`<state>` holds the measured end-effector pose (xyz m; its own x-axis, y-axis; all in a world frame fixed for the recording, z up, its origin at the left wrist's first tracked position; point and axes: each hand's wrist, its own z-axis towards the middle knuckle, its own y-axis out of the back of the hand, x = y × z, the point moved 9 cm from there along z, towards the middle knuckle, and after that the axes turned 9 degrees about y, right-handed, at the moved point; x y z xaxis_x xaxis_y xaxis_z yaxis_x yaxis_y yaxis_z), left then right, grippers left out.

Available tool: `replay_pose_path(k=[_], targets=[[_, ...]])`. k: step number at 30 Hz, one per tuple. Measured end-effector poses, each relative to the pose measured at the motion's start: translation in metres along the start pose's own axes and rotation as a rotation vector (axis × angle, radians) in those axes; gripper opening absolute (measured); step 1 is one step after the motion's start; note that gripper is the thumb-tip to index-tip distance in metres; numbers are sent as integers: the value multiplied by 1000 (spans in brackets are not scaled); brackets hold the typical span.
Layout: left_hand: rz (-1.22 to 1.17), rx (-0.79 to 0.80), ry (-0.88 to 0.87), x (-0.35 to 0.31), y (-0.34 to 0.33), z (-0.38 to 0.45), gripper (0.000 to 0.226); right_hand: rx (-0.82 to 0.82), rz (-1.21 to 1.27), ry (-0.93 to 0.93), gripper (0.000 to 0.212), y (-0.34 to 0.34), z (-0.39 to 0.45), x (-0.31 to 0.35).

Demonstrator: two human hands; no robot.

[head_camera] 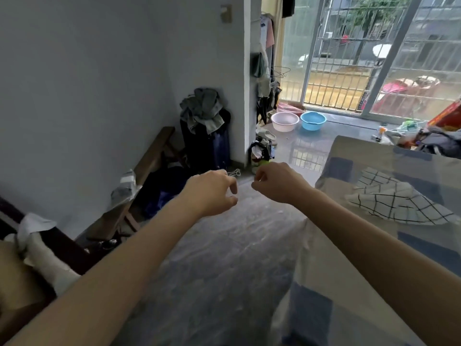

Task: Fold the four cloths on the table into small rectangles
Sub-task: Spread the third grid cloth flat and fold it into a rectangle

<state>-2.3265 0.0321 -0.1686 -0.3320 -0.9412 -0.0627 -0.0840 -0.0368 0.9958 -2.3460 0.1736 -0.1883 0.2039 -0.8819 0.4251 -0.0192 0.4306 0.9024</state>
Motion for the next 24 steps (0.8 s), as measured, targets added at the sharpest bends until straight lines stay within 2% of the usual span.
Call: replay_pose_path(k=[6, 11, 17, 24], targets=[[-10, -1, -4, 58, 26, 76, 22, -27, 58, -2, 7, -6, 102, 12], [3, 59, -21, 88, 23, 141, 23, -23, 78, -66, 15, -11, 157, 0], [21, 136, -91, 81, 8, 208, 24, -42, 80, -178, 11, -5, 186, -41], [17, 122, -303, 51, 3, 314, 22, -113, 118, -383, 15, 5, 233, -118]])
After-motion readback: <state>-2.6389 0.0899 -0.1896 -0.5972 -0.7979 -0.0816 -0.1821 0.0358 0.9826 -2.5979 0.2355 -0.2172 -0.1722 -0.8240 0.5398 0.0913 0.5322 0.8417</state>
